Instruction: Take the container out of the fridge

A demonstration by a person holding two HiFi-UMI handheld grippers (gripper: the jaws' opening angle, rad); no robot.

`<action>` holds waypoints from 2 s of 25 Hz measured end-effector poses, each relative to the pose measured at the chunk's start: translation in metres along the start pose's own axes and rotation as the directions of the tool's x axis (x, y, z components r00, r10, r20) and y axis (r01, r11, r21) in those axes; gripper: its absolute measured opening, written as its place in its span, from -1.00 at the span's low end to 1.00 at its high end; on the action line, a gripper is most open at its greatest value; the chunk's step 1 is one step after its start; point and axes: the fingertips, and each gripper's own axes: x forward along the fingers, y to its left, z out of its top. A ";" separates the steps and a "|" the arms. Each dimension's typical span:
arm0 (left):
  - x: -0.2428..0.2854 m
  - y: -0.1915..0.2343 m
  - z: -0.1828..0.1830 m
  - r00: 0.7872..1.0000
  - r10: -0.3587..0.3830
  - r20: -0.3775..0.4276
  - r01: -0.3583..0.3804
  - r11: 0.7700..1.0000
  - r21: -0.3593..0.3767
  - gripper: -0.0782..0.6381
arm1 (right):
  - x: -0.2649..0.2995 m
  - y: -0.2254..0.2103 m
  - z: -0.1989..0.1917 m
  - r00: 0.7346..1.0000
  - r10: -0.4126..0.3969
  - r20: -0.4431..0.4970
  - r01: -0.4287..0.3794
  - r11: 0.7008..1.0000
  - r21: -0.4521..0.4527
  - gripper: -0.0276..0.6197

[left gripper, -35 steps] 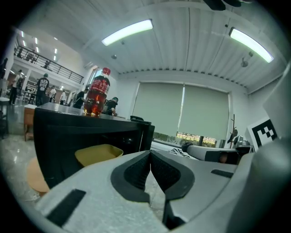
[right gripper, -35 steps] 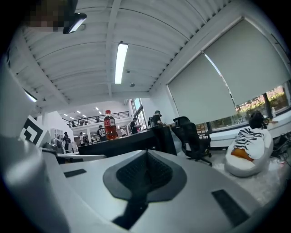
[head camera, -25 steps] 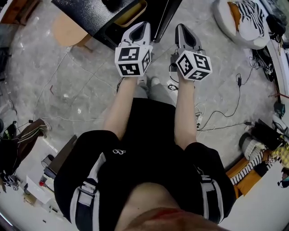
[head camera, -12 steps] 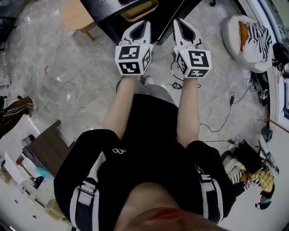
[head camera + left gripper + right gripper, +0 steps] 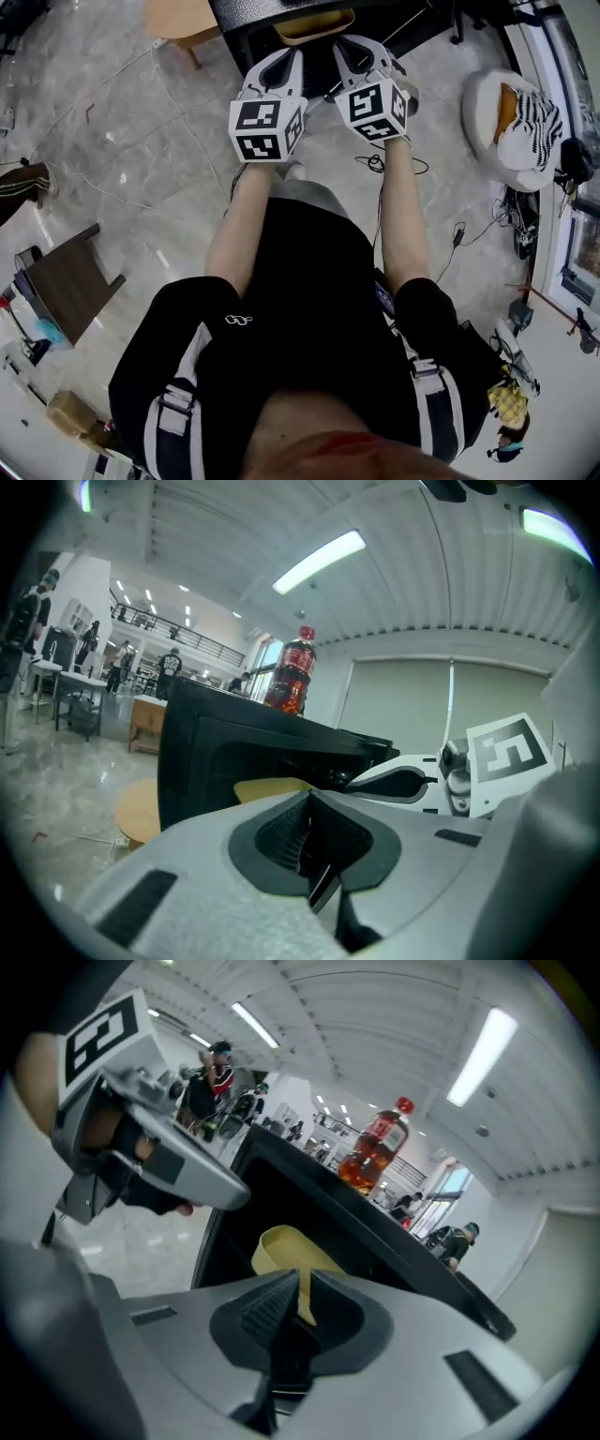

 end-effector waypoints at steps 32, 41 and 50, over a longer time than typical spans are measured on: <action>-0.003 0.014 0.006 1.000 0.009 0.004 -0.009 1.000 0.006 -0.76 | 0.014 0.026 -0.017 0.973 0.166 -0.158 -0.200 0.954 -0.223 -0.87; 0.015 -0.038 -0.001 0.994 -0.108 -0.017 0.109 0.993 0.040 -0.76 | -0.070 0.010 -0.034 0.994 0.054 0.095 -0.087 0.916 0.391 -0.87; 0.025 -0.110 0.014 0.974 -0.228 0.011 0.225 0.968 0.114 -0.76 | -0.145 -0.035 -0.052 0.929 -0.259 0.264 -0.019 0.680 0.733 -0.87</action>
